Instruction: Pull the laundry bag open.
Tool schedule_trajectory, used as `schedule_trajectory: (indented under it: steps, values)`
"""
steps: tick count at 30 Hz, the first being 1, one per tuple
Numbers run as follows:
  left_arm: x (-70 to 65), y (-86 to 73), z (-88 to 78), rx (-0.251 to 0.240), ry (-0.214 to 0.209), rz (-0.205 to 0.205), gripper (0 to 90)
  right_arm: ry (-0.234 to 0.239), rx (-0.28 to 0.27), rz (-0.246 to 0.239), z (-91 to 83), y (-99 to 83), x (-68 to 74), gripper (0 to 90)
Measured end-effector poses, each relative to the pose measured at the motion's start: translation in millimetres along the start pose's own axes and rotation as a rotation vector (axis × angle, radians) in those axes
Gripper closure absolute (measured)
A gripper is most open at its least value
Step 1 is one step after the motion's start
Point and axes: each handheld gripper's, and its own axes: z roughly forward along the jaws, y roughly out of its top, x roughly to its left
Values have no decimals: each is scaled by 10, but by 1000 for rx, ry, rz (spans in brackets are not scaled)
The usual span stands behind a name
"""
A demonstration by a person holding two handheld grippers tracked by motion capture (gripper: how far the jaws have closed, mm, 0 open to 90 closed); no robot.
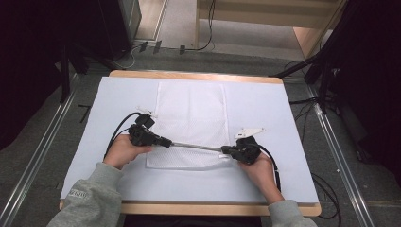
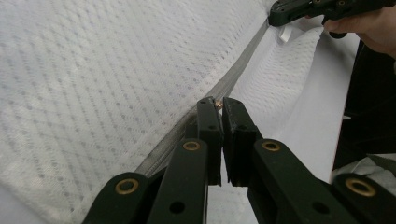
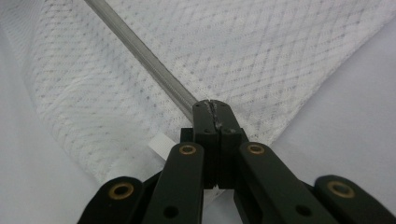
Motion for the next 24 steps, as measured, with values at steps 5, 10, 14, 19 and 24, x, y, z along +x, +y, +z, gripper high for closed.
schedule_trajectory:
  steps: [5, 10, 14, 19, 24]
  values:
    - [36, -58, -83, -11, 15, -8, 879, 3, -1, 4, 1, -1, -2, 900]
    - [36, -108, -145, -11, 34, 9, 879, 1, 0, 2, 0, -1, -1, 900]
    - [58, -149, -203, -19, 45, -1, 879, 3, -2, -3, 1, 0, -4, 900]
    - [88, -183, -266, -31, 51, -9, 879, 3, -1, 2, 1, -1, -2, 900]
    - [125, -226, -322, -39, 56, -17, 879, 5, -1, 5, 0, -2, -3, 900]
